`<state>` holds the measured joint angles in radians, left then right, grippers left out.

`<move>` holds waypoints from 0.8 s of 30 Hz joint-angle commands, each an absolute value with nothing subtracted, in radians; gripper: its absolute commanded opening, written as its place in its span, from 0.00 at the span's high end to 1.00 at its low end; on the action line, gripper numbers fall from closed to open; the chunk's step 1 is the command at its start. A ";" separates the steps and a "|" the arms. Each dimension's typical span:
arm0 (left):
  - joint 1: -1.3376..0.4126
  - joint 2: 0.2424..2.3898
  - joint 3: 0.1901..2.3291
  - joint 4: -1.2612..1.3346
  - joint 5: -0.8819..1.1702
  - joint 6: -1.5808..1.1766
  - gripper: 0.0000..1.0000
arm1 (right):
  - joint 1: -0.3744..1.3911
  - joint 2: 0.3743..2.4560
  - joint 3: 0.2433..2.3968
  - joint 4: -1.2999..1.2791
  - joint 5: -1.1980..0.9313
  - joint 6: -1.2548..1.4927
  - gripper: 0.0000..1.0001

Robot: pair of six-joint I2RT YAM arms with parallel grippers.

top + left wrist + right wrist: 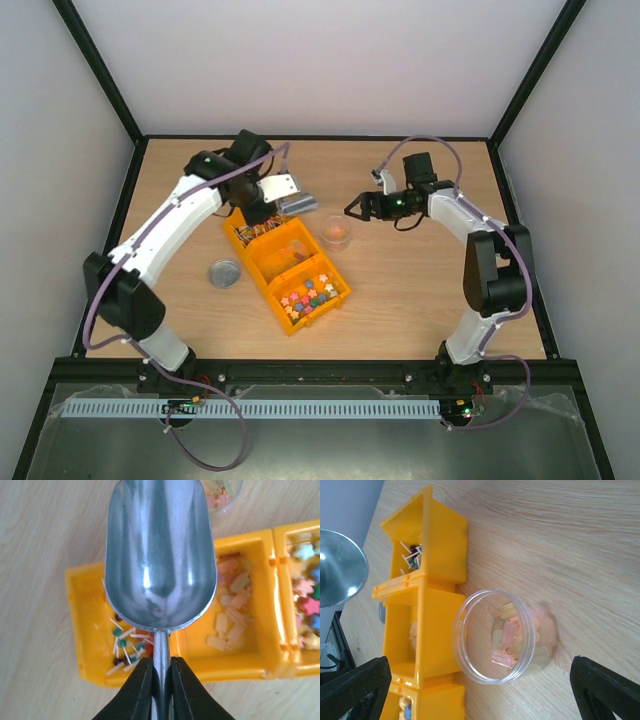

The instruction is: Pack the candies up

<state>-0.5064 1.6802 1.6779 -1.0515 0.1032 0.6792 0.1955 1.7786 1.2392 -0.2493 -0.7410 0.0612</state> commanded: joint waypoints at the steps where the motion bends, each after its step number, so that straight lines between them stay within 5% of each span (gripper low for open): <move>1: -0.496 1.529 1.548 -1.049 0.140 0.567 0.98 | 0.193 1.707 1.209 -0.371 -0.779 -0.007 0.00; 13: -0.479 1.285 1.245 -1.262 0.066 0.584 0.98 | 0.209 1.680 1.175 -0.580 -0.716 -0.124 0.11; 24: -0.503 1.440 1.316 -1.294 -0.050 0.616 0.98 | 0.317 1.603 1.062 -0.511 -0.720 -0.061 0.17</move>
